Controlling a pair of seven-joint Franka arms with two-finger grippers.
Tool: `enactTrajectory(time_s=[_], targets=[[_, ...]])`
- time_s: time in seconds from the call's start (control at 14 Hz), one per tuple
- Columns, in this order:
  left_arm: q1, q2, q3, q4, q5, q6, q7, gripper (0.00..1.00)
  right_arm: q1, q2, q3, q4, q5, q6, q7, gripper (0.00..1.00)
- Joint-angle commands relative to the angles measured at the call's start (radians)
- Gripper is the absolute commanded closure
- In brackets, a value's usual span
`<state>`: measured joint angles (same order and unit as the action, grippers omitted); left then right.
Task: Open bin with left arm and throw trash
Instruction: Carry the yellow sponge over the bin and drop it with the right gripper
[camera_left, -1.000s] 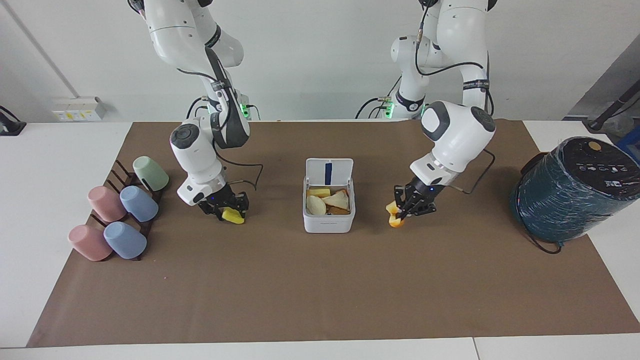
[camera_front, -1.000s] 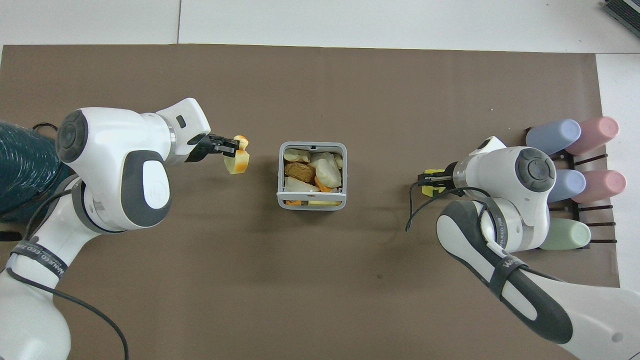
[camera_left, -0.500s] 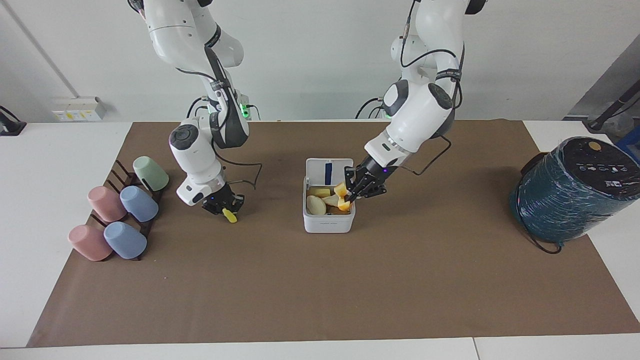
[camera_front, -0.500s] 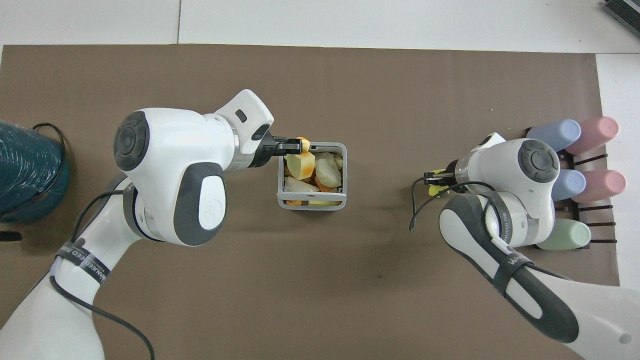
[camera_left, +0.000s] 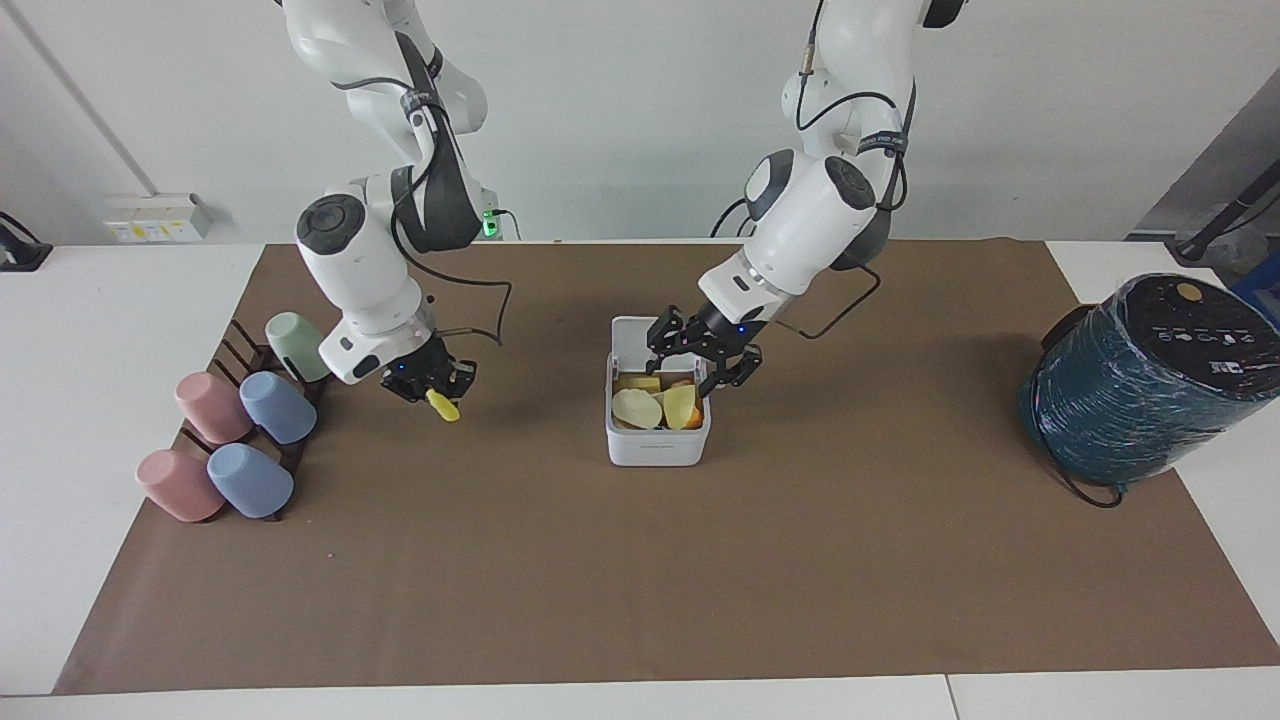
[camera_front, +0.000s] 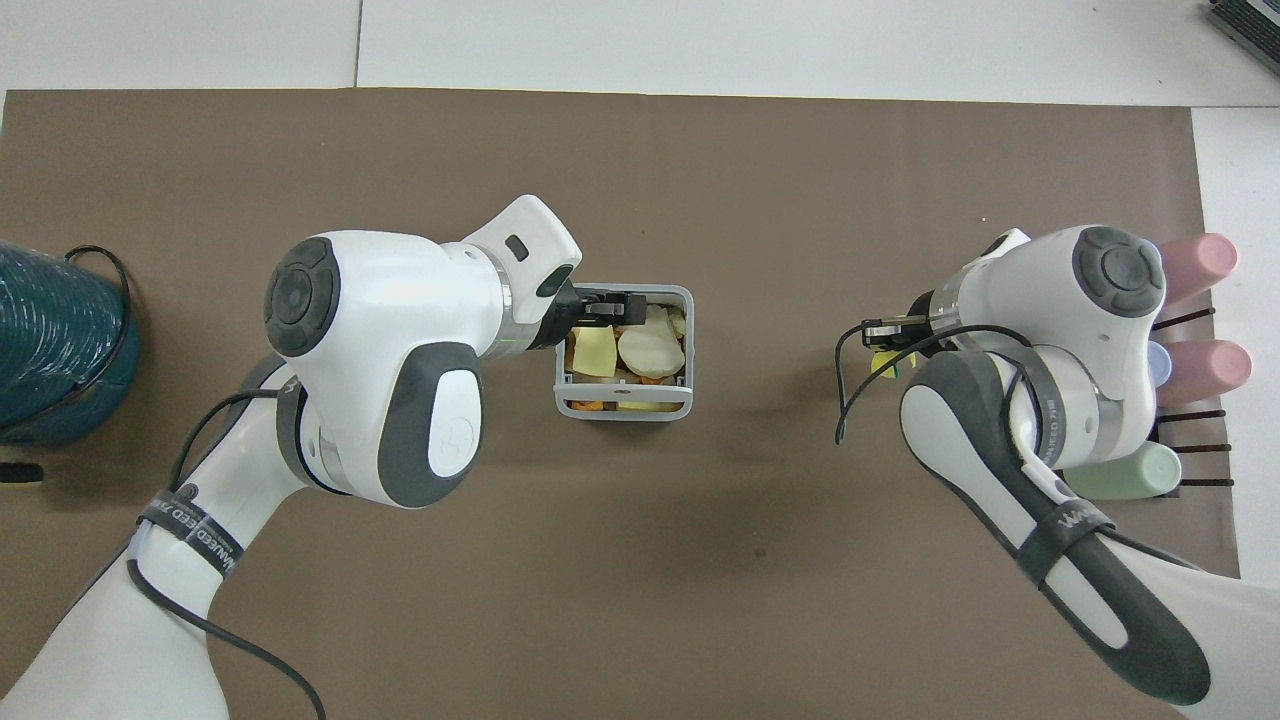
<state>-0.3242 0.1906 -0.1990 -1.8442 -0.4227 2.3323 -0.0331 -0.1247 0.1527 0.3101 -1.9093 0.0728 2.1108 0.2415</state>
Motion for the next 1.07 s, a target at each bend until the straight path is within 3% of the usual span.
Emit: enactTrajectory(time_s=[0.0,0.14,0.36,0.57,0.64,0.86,1.0], targets=[[0.043,-0.107,0.05,0.0,0.123,-0.183,-0.007,0.0,-0.004,-0.001,0.07,0.065,0.092,-0.032,0.167,1.0],[0.095,-0.16,0.072,0.008,0.194,-0.318,-0.007,0.0,0.028,0.007,0.104,0.069,0.174,0.045,0.298,1.0],[0.213,-0.23,0.075,0.01,0.275,-0.421,-0.001,0.0,0.141,0.042,0.104,0.067,0.239,0.203,0.493,1.0],[0.304,-0.247,0.075,0.049,0.356,-0.496,0.005,0.0,0.212,0.09,0.104,0.061,0.239,0.305,0.588,1.0],[0.312,-0.246,0.075,0.09,0.39,-0.543,0.007,0.0,0.232,0.103,0.104,0.055,0.24,0.325,0.59,0.96],[0.313,-0.246,0.076,0.164,0.464,-0.655,0.007,0.0,0.272,0.125,0.104,0.035,0.24,0.371,0.627,0.74],[0.31,-0.238,0.075,0.212,0.464,-0.705,0.007,0.0,0.274,0.125,0.104,0.035,0.24,0.37,0.633,0.36]])
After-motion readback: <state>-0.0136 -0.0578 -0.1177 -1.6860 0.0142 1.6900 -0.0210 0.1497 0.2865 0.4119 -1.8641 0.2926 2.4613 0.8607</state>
